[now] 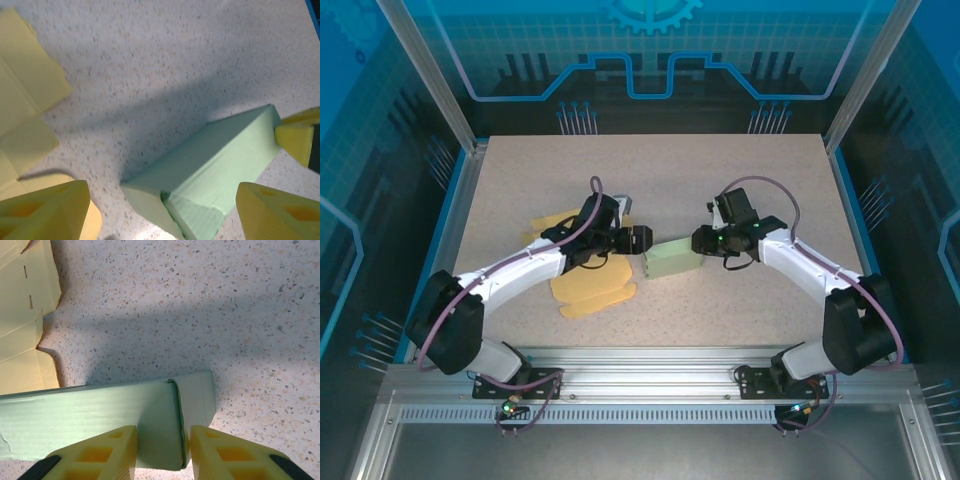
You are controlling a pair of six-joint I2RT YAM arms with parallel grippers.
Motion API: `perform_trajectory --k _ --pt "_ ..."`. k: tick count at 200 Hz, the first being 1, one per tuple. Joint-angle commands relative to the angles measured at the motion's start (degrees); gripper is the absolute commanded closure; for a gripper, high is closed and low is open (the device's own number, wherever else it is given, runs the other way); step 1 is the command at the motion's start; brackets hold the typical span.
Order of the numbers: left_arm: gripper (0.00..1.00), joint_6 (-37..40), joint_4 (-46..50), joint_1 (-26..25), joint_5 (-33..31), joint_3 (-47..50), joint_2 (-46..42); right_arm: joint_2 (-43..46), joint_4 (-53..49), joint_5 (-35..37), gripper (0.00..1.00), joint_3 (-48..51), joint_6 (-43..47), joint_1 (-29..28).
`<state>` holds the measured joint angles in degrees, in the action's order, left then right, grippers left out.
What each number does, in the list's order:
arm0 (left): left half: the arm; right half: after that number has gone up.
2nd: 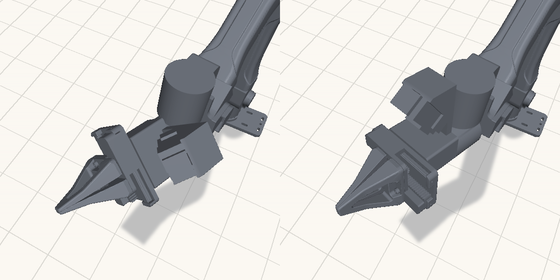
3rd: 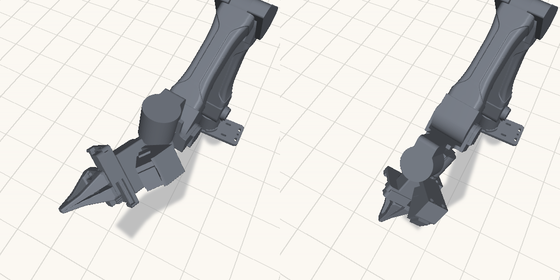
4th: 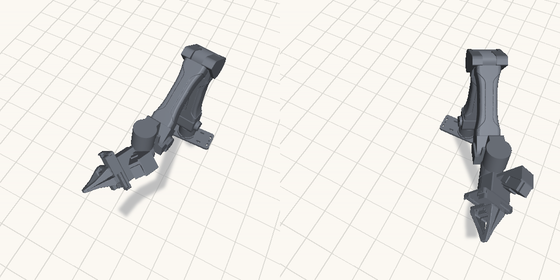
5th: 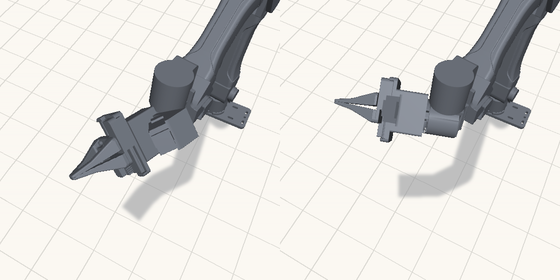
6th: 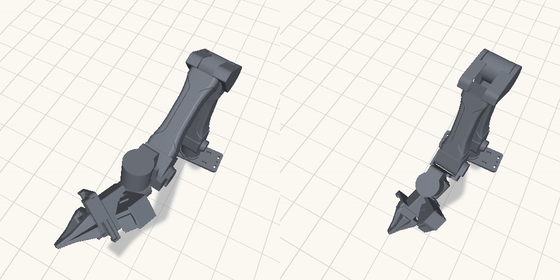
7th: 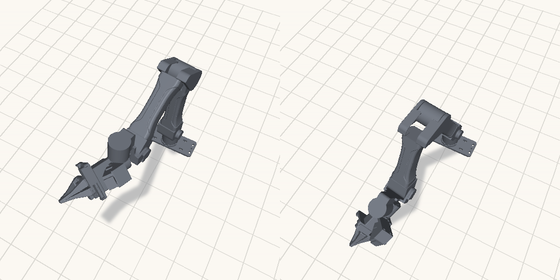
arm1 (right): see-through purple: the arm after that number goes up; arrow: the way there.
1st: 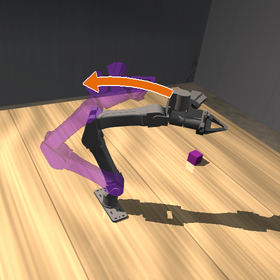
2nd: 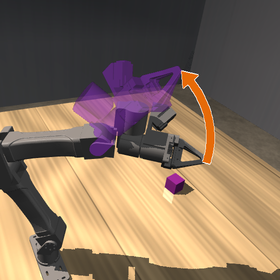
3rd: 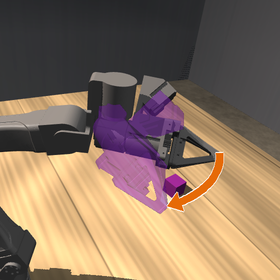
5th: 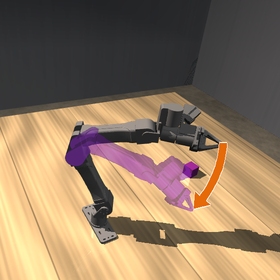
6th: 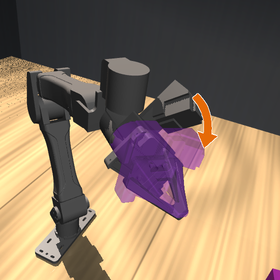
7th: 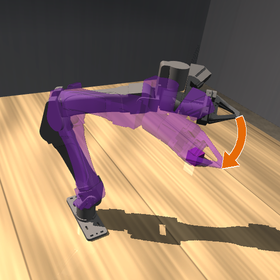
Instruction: Fold the paper box
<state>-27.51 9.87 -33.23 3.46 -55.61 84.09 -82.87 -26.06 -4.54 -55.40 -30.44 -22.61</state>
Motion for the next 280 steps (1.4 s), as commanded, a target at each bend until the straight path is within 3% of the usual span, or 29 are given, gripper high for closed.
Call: perform_trajectory --k 1,53,83,143,177,206,245,280 --pt "0.25 -4.4 0.25 0.97 4.7 1.2 -0.07 -3.65 -6.66 4.31 0.66 1.23 0.62 -0.9" --pt "0.39 -6.23 -2.07 1.54 8.93 3.28 2.97 -4.19 -6.89 4.71 0.66 0.55 0.64 -1.64" --pt "0.42 -6.67 -3.44 1.63 11.26 4.06 4.82 -4.23 -7.03 4.96 0.67 0.58 0.63 -1.61" --pt "0.71 -7.03 -3.59 2.23 11.49 6.97 4.51 -4.4 -6.99 5.41 0.67 0.73 0.64 -1.71" --pt "0.75 -7.04 -5.78 2.36 11.85 9.44 4.81 -4.67 -6.74 5.44 0.67 0.79 0.48 -1.69" --pt "0.88 -6.66 -7.13 2.36 11.25 11.68 5.03 -4.51 -6.54 5.41 0.67 1.01 0.44 -1.73" --pt "0.87 -5.45 -5.43 2.3 10.01 11.53 4.51 -4.17 -6.63 5.42 0.67 0.95 0.4 -1.73" --pt "0.73 -1.12 -2.32 2.34 7.94 7.34 0.98 -3.9 -6.77 5.15 0.67 0.41 0.58 -1.67"
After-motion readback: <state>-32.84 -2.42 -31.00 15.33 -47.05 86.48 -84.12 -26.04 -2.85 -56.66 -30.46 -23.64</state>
